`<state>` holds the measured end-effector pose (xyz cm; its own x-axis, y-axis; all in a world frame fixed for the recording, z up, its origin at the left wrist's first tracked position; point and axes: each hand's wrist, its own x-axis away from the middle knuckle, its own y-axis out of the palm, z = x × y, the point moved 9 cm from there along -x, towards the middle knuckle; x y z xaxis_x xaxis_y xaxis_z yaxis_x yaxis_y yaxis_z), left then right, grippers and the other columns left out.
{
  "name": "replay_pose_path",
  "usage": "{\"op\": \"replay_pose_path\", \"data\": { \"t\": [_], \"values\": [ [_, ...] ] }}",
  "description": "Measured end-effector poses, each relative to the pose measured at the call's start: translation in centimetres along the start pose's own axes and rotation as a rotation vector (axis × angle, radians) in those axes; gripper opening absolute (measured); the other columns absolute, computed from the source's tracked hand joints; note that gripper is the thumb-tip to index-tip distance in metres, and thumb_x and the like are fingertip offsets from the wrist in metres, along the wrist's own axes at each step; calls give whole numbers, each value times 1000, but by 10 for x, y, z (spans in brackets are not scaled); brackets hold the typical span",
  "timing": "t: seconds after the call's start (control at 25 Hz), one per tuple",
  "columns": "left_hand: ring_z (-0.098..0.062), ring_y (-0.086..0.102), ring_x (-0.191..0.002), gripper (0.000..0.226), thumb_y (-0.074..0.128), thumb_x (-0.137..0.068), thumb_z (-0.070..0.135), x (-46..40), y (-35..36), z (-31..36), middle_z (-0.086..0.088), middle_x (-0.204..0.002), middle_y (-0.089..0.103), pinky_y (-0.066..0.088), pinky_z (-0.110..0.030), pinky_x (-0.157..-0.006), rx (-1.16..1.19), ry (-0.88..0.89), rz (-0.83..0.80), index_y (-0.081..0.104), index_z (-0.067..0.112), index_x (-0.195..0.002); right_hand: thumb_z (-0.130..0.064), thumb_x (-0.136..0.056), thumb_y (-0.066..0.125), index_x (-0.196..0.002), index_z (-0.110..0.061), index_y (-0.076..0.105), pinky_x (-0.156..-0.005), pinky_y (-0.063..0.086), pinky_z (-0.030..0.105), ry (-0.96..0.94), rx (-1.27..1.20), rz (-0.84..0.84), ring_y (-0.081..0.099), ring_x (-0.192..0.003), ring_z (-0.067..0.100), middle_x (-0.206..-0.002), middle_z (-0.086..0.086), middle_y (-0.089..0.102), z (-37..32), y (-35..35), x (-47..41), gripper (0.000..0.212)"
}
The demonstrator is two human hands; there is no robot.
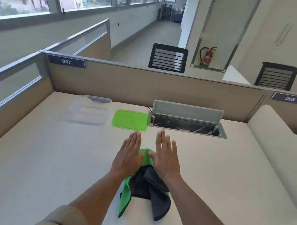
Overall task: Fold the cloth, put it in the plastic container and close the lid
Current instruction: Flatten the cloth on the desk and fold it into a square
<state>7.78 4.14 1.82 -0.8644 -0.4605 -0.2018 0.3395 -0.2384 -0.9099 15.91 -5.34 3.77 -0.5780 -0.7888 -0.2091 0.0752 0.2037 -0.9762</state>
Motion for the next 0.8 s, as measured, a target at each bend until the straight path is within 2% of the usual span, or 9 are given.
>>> {"op": "replay_pose_path", "data": {
  "t": [0.24, 0.36, 0.48, 0.64, 0.8],
  "values": [
    [-24, -3, -154, 85, 46, -96, 40, 28, 34, -22, -8, -166, -6, 8, -41, -125, -184, 28, -161, -3, 9, -157, -44, -98, 45, -155, -11, 0, -121, 15, 50, 30, 17, -99, 12, -149, 34, -164, 12, -2, 7, 41, 35, 80],
    [-25, -2, -154, 89, 52, -93, 32, 26, 42, -24, -8, -166, -9, 10, -43, -125, -257, 57, -221, -6, 11, -157, -40, -97, 48, -155, -13, 0, -120, 17, 50, 43, 30, -152, 15, -148, 35, -164, 12, 0, 9, 55, 45, 80],
    [-27, 4, -153, 86, 54, -93, 21, 22, 46, -25, -9, -166, -5, 15, -43, -124, -297, 44, -247, -3, 10, -157, -23, -99, 45, -155, -11, 2, -116, 26, 49, 64, 64, -184, 28, -143, 35, -163, 13, 9, 13, 61, 52, 72],
    [-30, 18, -150, 82, 57, -95, 18, 22, 47, -28, -12, -166, 4, 30, -44, -117, -394, 43, -288, 4, 10, -157, -1, -93, 40, -153, -7, 13, -90, 47, 41, 78, 74, -154, 55, -110, 31, -155, 14, 30, 20, 59, 54, 66],
    [-30, 26, -146, 90, 60, -93, 16, 23, 46, -34, -11, -166, 3, 36, -43, -111, -463, 16, -334, -3, 15, -157, 1, -89, 45, -147, -7, 28, -70, 48, 35, 119, 102, -181, 61, -91, 25, -125, 8, 53, 33, 58, 54, 60]
  ]
}}
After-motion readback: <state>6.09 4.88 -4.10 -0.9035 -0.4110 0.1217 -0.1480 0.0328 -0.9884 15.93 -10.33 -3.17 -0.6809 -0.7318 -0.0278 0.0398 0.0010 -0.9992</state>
